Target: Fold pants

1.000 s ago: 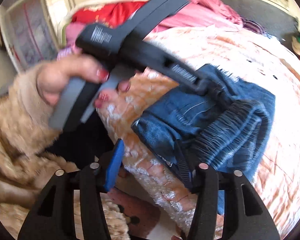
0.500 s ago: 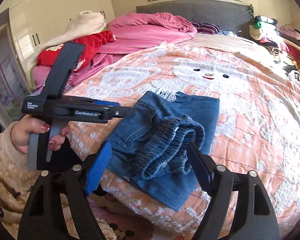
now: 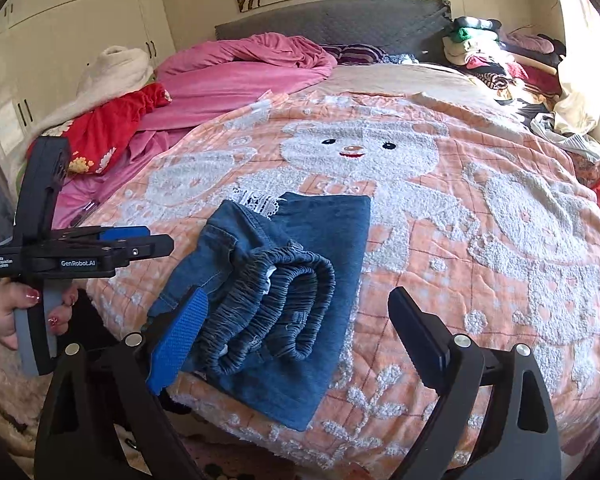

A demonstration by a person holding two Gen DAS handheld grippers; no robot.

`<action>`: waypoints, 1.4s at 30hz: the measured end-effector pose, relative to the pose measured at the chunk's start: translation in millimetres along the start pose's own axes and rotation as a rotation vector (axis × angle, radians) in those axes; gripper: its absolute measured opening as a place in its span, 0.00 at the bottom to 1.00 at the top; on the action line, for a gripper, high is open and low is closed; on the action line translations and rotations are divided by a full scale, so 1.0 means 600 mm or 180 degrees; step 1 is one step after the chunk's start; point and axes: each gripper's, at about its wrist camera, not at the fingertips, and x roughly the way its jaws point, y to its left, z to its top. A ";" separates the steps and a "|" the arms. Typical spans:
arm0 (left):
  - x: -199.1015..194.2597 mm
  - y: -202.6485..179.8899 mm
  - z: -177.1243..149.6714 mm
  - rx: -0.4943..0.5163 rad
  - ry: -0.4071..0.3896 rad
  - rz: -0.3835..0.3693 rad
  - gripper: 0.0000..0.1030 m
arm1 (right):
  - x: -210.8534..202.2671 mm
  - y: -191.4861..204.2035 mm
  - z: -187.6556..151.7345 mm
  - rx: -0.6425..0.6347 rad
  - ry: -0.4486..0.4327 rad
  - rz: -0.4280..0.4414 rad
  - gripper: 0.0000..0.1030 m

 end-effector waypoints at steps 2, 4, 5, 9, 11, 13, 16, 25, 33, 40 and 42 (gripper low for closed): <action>0.002 0.003 -0.001 -0.0016 0.0007 0.0015 0.72 | 0.004 -0.006 0.000 0.0037 0.0011 -0.0064 0.88; 0.006 0.007 -0.002 -0.0033 0.0020 0.0029 0.75 | 0.007 -0.010 0.000 0.0067 0.0023 -0.0094 0.88; 0.007 0.008 -0.003 -0.0039 0.0024 0.0037 0.75 | 0.010 -0.012 0.000 0.0071 0.0030 -0.0122 0.88; 0.014 0.012 -0.006 -0.0051 0.0049 0.0055 0.77 | 0.023 -0.016 -0.004 0.0077 0.0100 -0.0191 0.88; 0.019 0.014 -0.008 -0.0068 0.0061 0.0052 0.77 | 0.032 -0.019 -0.006 0.0094 0.0142 -0.0192 0.88; 0.025 0.018 -0.010 -0.0128 0.0058 -0.0004 0.77 | 0.042 -0.023 -0.009 0.0113 0.0198 -0.0194 0.88; 0.038 0.023 -0.013 -0.0194 0.0108 -0.0070 0.78 | 0.059 -0.030 -0.017 0.0166 0.0284 -0.0199 0.88; 0.076 0.013 -0.028 -0.0215 0.0268 -0.0174 0.78 | 0.096 -0.043 -0.030 0.0309 0.0421 -0.0009 0.88; 0.090 0.008 -0.028 -0.0191 0.0267 -0.0154 0.78 | 0.125 -0.041 -0.031 0.0318 0.0485 0.0143 0.88; 0.099 -0.002 -0.027 -0.0127 0.0262 -0.0112 0.78 | 0.145 -0.045 -0.031 0.0370 0.0503 0.0349 0.88; 0.101 -0.006 -0.026 -0.0105 0.0257 -0.0103 0.78 | 0.151 -0.046 -0.031 0.0388 0.0496 0.0400 0.88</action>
